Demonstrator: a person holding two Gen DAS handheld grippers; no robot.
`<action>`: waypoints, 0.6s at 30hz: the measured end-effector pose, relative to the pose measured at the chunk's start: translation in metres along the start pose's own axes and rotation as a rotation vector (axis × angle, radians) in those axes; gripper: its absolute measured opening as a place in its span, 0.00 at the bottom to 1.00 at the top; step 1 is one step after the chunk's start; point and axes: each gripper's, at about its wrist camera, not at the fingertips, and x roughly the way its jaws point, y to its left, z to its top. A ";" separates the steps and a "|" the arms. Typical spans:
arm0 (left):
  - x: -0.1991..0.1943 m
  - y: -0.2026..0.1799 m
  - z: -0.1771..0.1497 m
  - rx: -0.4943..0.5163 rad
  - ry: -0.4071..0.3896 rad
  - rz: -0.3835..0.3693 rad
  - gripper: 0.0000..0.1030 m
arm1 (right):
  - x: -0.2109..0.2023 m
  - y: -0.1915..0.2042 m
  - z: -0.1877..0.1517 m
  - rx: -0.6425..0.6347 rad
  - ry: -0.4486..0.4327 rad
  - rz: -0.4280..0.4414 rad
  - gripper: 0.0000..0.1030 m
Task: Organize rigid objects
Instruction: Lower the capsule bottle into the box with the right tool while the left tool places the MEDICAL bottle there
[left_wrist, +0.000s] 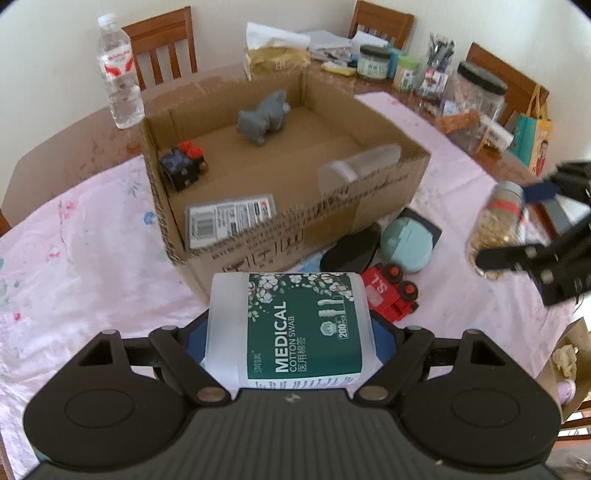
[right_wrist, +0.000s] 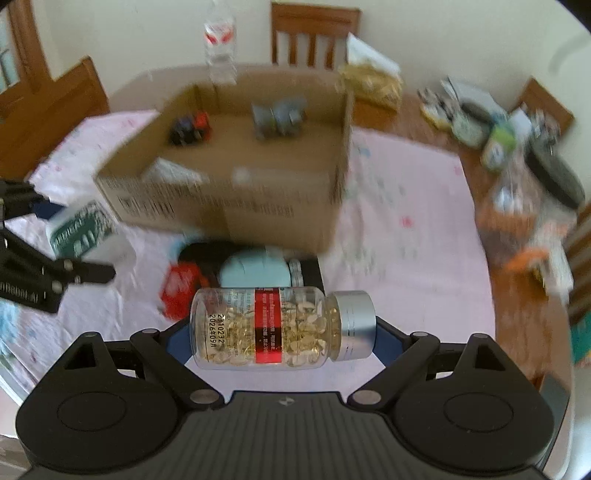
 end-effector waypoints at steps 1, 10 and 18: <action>-0.005 0.002 0.001 -0.004 -0.010 0.000 0.81 | -0.003 0.000 0.009 -0.014 -0.017 0.003 0.93; -0.035 0.015 0.011 -0.067 -0.091 0.056 0.81 | 0.009 0.001 0.086 -0.100 -0.141 0.024 0.93; -0.042 0.025 0.019 -0.112 -0.118 0.100 0.81 | 0.051 0.002 0.128 -0.129 -0.149 0.007 0.93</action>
